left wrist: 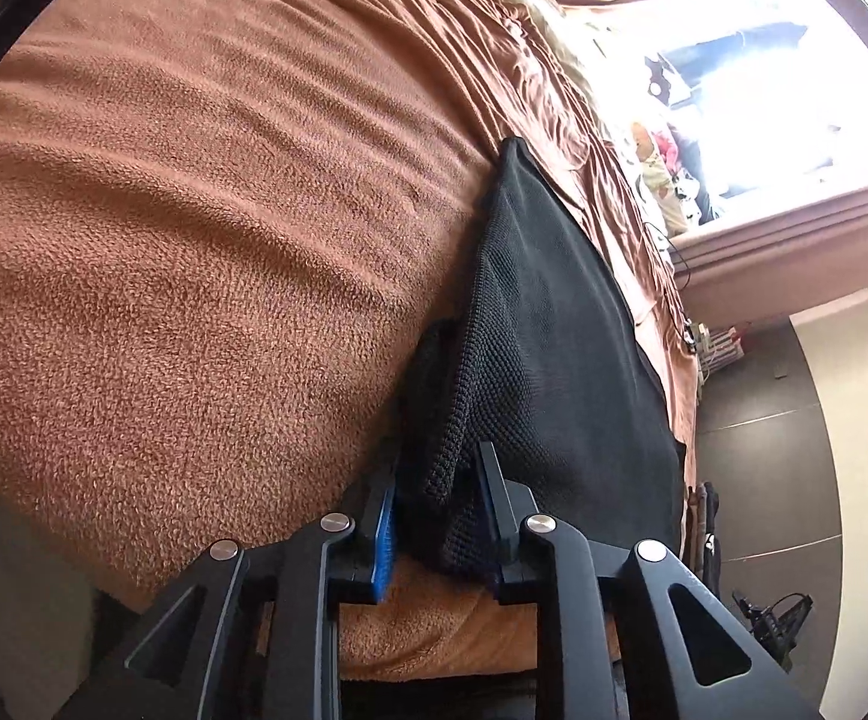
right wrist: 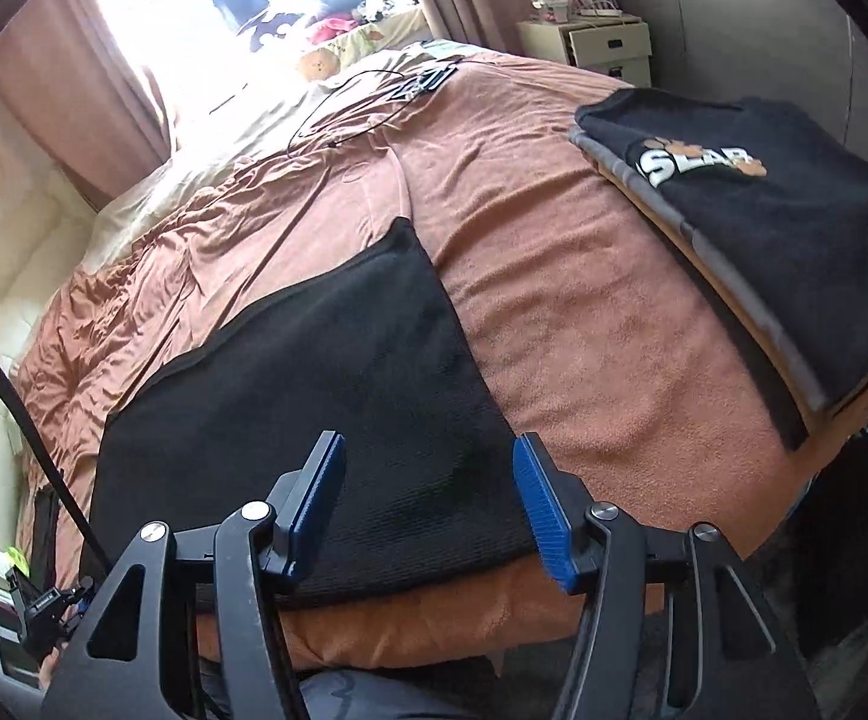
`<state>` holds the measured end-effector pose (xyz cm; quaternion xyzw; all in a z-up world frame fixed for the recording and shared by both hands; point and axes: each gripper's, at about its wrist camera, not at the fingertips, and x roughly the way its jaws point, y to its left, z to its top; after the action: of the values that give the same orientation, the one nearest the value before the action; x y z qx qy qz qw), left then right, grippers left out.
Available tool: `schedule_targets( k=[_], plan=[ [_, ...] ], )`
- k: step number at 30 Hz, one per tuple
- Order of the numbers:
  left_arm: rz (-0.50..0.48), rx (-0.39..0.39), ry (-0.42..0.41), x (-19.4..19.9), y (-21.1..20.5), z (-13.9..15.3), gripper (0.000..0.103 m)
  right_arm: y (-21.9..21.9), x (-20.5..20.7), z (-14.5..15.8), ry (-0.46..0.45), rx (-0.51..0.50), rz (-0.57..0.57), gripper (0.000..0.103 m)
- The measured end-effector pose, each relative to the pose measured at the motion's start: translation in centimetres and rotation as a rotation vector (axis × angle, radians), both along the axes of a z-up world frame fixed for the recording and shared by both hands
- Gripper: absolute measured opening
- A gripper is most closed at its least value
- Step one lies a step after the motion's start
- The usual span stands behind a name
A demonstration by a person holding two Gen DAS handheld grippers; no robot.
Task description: Fold small clothes
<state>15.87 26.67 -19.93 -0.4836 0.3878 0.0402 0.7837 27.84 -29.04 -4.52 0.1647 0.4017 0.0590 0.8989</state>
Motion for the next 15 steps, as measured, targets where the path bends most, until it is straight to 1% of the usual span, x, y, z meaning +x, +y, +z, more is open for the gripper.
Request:
schedule_targets(
  k=[3,6,11,14,15],
  plan=[
    [0.003,0.004,-0.003,-0.1,-0.2,-0.2,0.023,2.8,0.3,0.6,0.002,-0.034,0.063,0.056],
    [0.018,0.000,-0.008,-0.3,-0.1,-0.3,0.023,5.6,1.0,0.7,0.006,-0.047,0.117,0.056],
    [0.020,0.034,-0.013,-0.5,-0.6,-0.2,0.023,10.2,2.2,0.3,0.028,-0.083,0.215,0.056],
    [0.032,0.021,-0.015,-0.8,-0.5,-0.3,0.023,12.5,3.4,-0.5,0.064,-0.081,0.277,0.045],
    [0.036,0.015,-0.015,-0.8,-0.5,-0.3,0.023,13.2,4.1,-0.8,0.074,-0.081,0.294,0.043]
  ],
)
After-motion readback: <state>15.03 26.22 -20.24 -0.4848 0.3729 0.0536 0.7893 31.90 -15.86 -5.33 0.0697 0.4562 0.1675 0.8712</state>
